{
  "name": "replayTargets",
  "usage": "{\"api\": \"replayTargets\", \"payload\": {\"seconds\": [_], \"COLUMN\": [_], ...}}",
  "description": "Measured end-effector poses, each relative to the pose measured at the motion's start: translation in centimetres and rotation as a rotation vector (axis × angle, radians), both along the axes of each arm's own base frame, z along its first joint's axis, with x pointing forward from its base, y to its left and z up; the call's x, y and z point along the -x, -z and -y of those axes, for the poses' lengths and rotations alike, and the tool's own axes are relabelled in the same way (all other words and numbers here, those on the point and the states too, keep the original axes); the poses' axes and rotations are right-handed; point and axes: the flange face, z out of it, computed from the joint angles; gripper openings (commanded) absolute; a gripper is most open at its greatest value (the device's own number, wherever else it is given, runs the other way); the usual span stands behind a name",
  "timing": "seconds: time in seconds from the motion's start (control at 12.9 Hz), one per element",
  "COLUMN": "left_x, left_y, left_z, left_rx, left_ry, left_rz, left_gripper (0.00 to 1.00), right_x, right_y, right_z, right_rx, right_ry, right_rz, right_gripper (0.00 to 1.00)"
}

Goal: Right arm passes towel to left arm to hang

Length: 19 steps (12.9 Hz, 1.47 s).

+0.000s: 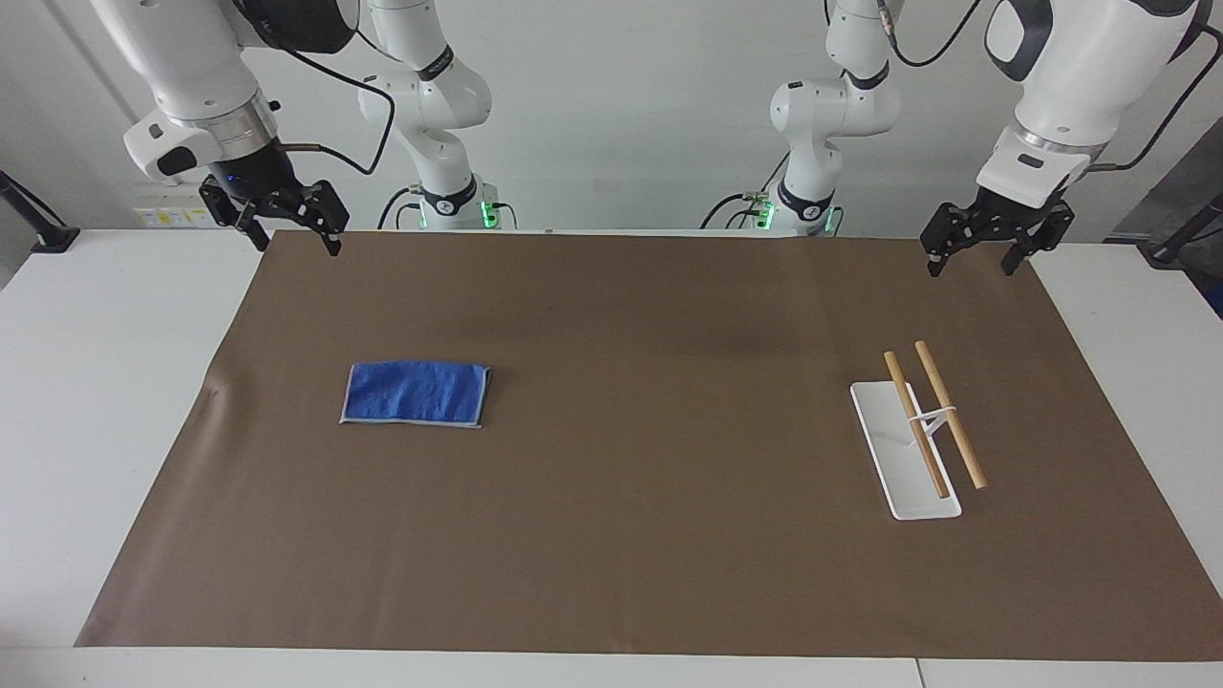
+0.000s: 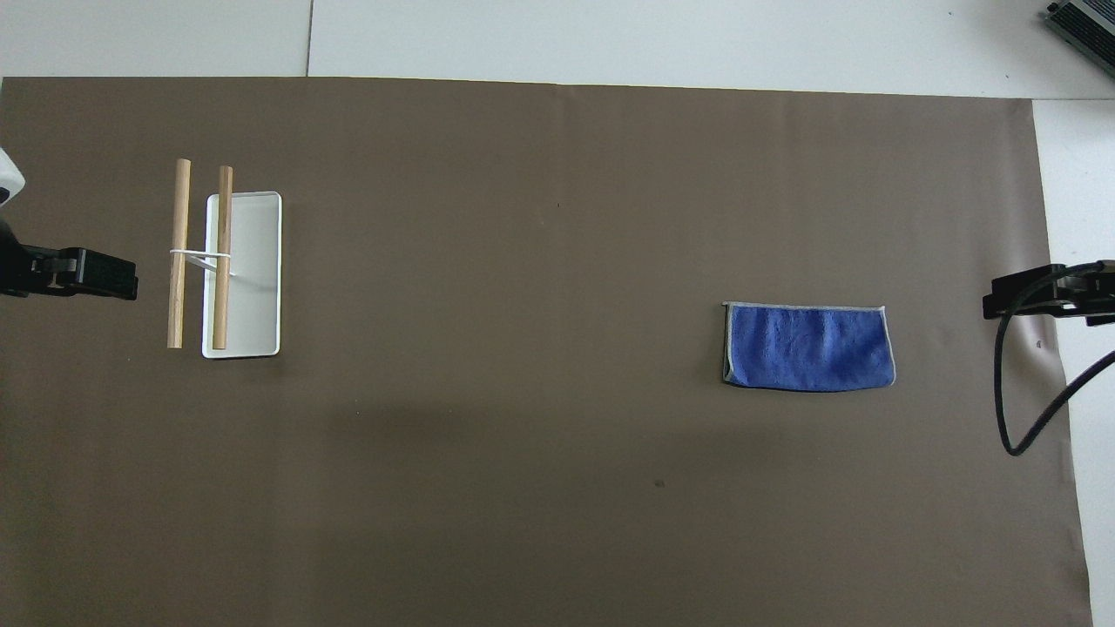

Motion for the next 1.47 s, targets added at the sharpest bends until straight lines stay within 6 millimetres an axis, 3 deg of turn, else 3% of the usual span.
{"api": "replayTargets", "payload": {"seconds": [1.16, 1.31, 1.47], "left_x": [0.0, 0.0, 0.0], "left_y": [0.0, 0.0, 0.0], "left_z": [0.1, 0.1, 0.1], "left_rx": [0.0, 0.0, 0.0], "left_ry": [0.003, 0.002, 0.002], "left_rz": [0.0, 0.0, 0.0], "left_gripper": [1.0, 1.0, 1.0], "right_x": [-0.3, -1.0, -2.0], "right_y": [0.4, 1.9, 5.2], "right_z": [-0.3, -1.3, -2.7], "right_rx": [0.001, 0.002, 0.002], "right_ry": [0.025, 0.004, -0.022], "right_rz": [0.013, 0.045, 0.074], "right_gripper": [1.0, 1.0, 1.0]}}
